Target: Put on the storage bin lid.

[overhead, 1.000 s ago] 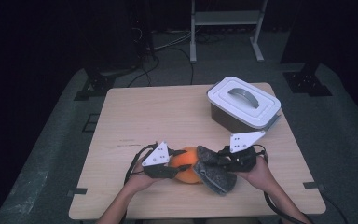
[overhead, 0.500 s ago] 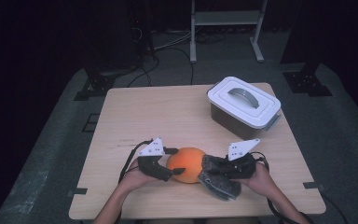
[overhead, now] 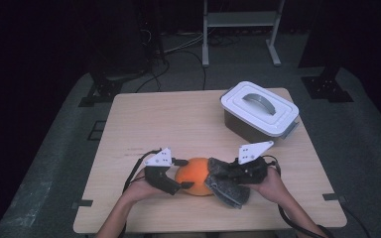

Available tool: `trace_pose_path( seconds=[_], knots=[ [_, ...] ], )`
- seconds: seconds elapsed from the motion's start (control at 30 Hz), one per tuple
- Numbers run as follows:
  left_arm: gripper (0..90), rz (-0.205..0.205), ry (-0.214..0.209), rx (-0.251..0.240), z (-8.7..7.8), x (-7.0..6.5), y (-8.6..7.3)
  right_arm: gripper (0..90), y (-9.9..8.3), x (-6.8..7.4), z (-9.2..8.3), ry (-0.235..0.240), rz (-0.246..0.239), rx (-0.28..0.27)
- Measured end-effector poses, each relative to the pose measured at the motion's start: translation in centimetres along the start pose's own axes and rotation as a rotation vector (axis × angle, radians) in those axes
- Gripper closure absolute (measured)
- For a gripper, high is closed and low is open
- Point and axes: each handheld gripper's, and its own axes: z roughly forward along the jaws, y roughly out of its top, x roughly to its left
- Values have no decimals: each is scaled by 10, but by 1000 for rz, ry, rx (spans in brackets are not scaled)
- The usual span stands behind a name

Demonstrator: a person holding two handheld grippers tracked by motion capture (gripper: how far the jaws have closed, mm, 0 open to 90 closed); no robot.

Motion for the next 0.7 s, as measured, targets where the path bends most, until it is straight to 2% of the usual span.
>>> trace_pose_path(
  seconds=[0.07, 0.13, 0.23, 0.37, 0.53, 0.6, 0.7],
  knots=[
    [189, -6, 9, -10, -4, 0, 3, 751, 0, 3, 8, 29, -8, 0],
    [194, -8, 8, 4, -4, 1, 3, 751, 2, 7, 12, 38, -30, 4],
    [276, 0, -4, 37, -1, 1, 0, 751, 2, 8, 11, 35, -44, 18],
    [308, 27, -6, 51, -1, 1, -2, 752, -10, 5, 5, 28, -11, 32],
    [315, -7, -42, 40, -6, 9, -10, 750, -28, -6, -5, -20, 51, 89],
    [315, 1, -47, 47, -7, 9, -11, 750, -27, -6, -8, -24, 52, 84],
    [317, 10, -49, 53, -6, 8, -11, 751, -16, -3, -11, -14, 31, 31]
  ],
)
